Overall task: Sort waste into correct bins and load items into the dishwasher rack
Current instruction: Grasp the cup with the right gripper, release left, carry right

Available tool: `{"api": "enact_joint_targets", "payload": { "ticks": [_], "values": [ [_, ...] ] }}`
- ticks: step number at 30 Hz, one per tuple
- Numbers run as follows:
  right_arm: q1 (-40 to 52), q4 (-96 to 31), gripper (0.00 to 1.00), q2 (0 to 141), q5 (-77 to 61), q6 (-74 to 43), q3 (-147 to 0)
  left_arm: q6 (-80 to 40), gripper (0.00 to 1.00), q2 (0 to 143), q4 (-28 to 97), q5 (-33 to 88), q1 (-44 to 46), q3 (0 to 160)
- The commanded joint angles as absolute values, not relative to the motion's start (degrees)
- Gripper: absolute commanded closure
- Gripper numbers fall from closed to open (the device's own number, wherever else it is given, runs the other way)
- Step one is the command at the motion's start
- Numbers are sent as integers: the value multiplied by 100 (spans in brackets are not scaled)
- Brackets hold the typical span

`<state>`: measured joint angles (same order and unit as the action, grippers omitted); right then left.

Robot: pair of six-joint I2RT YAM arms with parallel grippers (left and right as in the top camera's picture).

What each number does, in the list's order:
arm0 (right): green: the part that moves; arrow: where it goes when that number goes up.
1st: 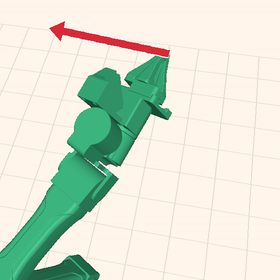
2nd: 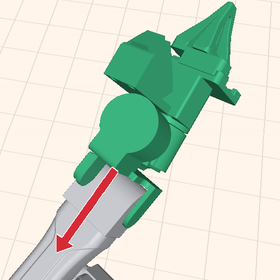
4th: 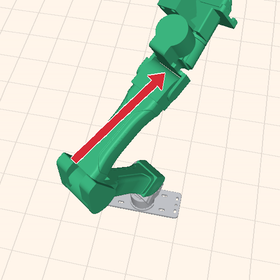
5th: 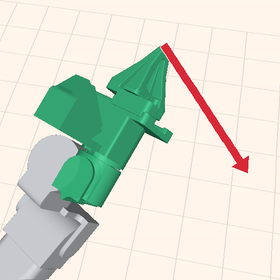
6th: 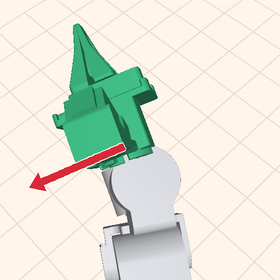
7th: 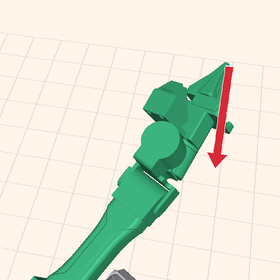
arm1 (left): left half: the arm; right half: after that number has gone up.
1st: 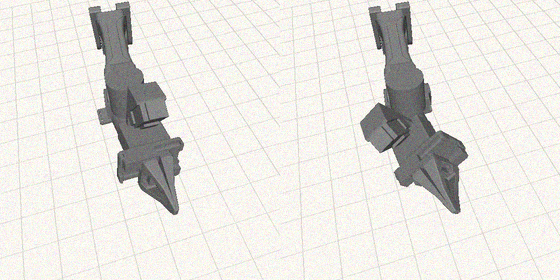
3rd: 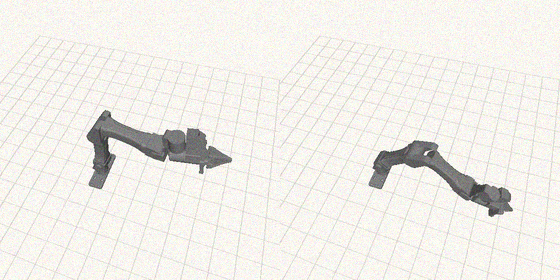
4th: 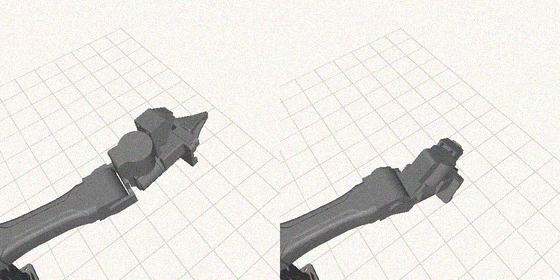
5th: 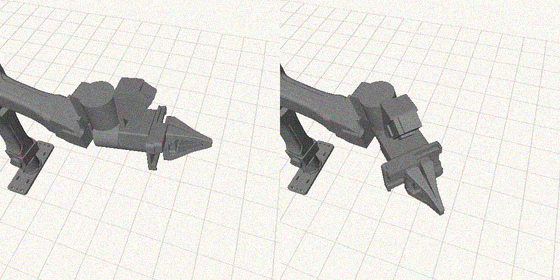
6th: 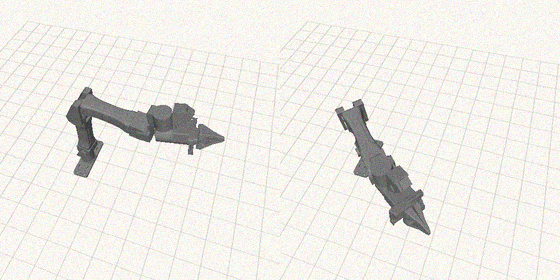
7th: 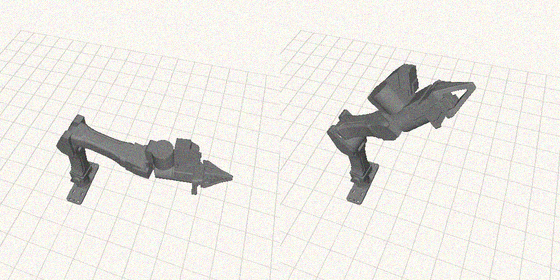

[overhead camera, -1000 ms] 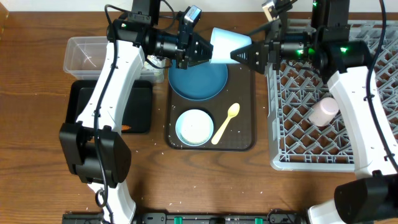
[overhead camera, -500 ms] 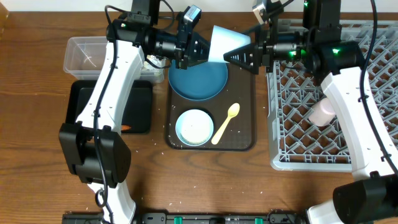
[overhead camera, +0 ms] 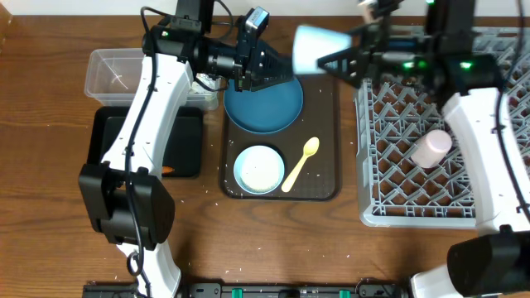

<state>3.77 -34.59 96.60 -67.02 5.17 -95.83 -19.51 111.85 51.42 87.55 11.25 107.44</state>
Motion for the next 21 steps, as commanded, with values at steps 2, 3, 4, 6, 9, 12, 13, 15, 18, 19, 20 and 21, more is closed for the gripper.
{"api": "enact_joint_targets", "payload": {
  "ticks": [2,3,4,6,9,12,13,15,18,19,20,21],
  "values": [
    [-346,-3688,47,9664,-6184,45,-9623,-1916,70,11153,5151,8252,1131,10792],
    [-462,-3820,47,9664,-5981,-30,-9623,-1916,70,11153,5151,8088,1131,10792],
    [-591,-4010,47,9664,-5734,-67,-9623,-1916,70,11153,5153,7900,1131,10790],
    [-816,-4460,47,9664,-5148,-145,-9623,-1916,70,11153,5155,7360,1131,10790],
    [-1044,-5140,47,9664,-4064,-322,-9629,-1918,69,11153,5205,6460,1131,10790],
    [-1162,-5798,48,9664,-2976,-473,-9653,-1918,69,11153,5304,5419,1133,10785],
    [-1184,-6007,47,9664,-2657,-519,-9677,-1918,69,11153,5360,5035,1140,10785],
    [-1221,-6383,47,9664,-2110,-578,-9758,-1918,69,11153,5470,4362,1162,10785],
    [-1278,-7000,46,9664,-1326,-672,-10031,-1918,69,11153,5653,3621,1229,10777],
    [-1293,-7181,45,9664,-1109,-687,-10136,-1918,69,11153,5682,3479,1251,10770],
    [-1323,-7419,45,9664,-845,-727,-10283,-1916,68,11153,5723,3339,1278,10763],
    [-1345,-7575,44,9664,-652,-779,-10383,-1916,68,11153,5741,3227,1306,10746]
  ]
}}
